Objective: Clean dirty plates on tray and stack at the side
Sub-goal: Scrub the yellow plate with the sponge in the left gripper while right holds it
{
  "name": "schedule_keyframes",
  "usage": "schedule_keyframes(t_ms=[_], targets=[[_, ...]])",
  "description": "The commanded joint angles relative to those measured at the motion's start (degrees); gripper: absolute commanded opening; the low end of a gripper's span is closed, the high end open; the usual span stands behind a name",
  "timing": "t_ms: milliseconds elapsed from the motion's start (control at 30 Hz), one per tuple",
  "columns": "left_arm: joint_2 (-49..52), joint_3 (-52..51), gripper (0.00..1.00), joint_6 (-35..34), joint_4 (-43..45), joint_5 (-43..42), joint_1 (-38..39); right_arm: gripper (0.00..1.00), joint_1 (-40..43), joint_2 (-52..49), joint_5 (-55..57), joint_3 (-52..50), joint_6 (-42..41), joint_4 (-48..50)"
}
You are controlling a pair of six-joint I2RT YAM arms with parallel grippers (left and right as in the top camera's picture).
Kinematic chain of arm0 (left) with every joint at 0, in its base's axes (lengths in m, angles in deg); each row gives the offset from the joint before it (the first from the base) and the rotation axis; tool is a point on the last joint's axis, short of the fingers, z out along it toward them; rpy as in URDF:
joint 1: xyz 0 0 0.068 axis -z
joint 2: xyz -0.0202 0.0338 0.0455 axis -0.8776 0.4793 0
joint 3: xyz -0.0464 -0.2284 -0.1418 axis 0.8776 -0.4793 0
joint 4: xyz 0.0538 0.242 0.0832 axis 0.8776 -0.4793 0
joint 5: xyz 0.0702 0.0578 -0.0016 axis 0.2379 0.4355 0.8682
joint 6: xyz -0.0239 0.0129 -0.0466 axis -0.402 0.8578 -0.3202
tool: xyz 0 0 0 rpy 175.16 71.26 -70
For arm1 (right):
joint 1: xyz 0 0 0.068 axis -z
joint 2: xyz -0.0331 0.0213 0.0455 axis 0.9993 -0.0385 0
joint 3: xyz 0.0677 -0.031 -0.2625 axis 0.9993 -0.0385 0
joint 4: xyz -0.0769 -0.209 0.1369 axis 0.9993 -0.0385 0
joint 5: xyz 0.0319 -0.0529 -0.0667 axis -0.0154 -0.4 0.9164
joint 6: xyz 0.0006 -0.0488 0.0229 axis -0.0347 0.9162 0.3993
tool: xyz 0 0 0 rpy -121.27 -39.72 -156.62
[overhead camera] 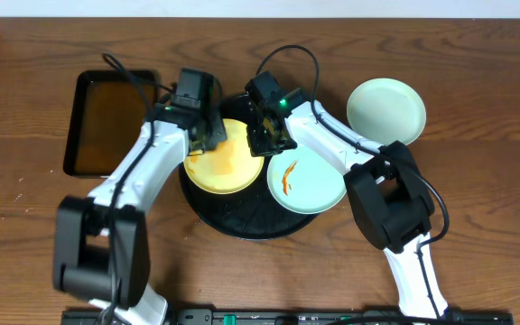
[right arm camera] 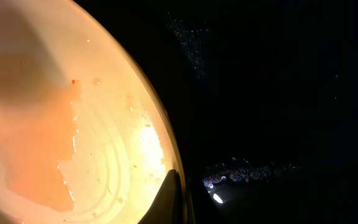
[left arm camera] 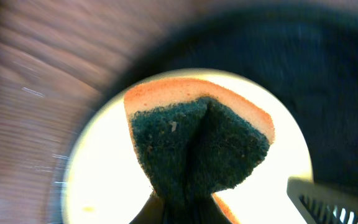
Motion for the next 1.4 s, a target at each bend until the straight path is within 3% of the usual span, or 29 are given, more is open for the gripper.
schedule_keyframes(t_ms=[0,133,433,767,1167,1300,1367], targets=[[5.6,-1.4,0.07,-2.4,-0.1,-9.0,0.4,0.01,-0.5,0.3,2.1,-1.2,0.1,-0.8],[10.5,-1.4,0.08,-0.8,0.2,-8.6,0.3,0.01,-0.5,0.3,2.1,-1.2,0.1,-0.9],[11.5,-1.4,0.08,1.5,-4.0,17.4,0.1,0.01,-0.5,0.3,2.1,-1.2,0.1,-1.0],[11.1,0.2,0.08,7.2,-4.9,33.0,0.1,0.01,-0.5,0.3,2.1,-1.2,0.1,-1.0],[2.0,1.6,0.08,7.9,-4.7,26.8,1.7,0.01,-0.5,0.3,2.1,-1.2,0.1,-0.8],[1.6,1.4,0.08,6.0,-2.3,12.0,1.7,0.01,-0.5,0.3,2.1,-1.2,0.1,-0.7],[2.2,-0.1,0.08,4.9,2.0,-1.3,1.7,0.01,-0.4,0.3,2.1,-1.2,0.1,-0.7]])
